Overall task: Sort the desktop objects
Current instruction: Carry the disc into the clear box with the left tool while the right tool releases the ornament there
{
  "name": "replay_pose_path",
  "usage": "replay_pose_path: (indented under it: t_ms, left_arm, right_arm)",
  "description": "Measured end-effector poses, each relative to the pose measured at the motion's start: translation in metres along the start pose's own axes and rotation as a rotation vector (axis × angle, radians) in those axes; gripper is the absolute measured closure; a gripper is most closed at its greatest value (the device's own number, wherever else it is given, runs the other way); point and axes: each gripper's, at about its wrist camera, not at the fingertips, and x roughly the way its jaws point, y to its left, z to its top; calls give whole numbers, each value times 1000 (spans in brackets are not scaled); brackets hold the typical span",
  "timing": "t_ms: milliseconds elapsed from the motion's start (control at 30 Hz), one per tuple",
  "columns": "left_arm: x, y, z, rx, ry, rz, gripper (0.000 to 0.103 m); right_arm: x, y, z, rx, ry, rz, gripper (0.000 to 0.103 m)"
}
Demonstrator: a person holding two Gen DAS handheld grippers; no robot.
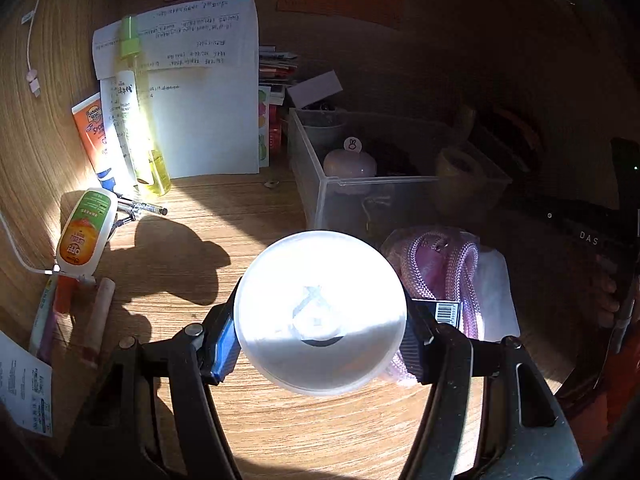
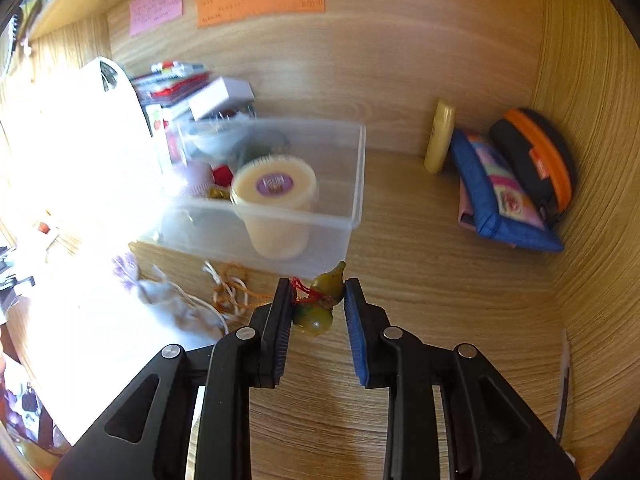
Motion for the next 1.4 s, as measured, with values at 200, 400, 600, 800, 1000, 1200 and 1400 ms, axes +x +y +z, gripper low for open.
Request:
replay_pose_path:
  t_ms: [200, 400, 600, 800, 1000, 1200, 1400]
  left_arm:
    - [12, -7, 30, 35, -29, 5, 38]
    - [22, -18, 59, 62, -55, -17, 38]
    - [41, -25, 82, 69, -60, -43, 38]
    - [71, -29, 101, 70, -35, -79, 38]
    - [100, -32, 109, 74, -13, -110, 38]
    - [118, -33, 109, 81, 32, -142, 38]
    - [118, -43, 103, 117, 30, -118, 38]
  right_arm:
    - [-15, 10, 25, -16, -79, 13, 80]
    - [-15, 24, 49, -51, -105, 20, 80]
    - [3, 35, 68, -58, -108, 59, 80]
    - [30, 48, 84, -63, -88, 104, 80]
    - [64, 61, 96, -82, -39, 137, 80]
    - [88, 63, 93, -96, -9, 159, 85]
    - [89, 69, 86, -143, -7, 165, 86]
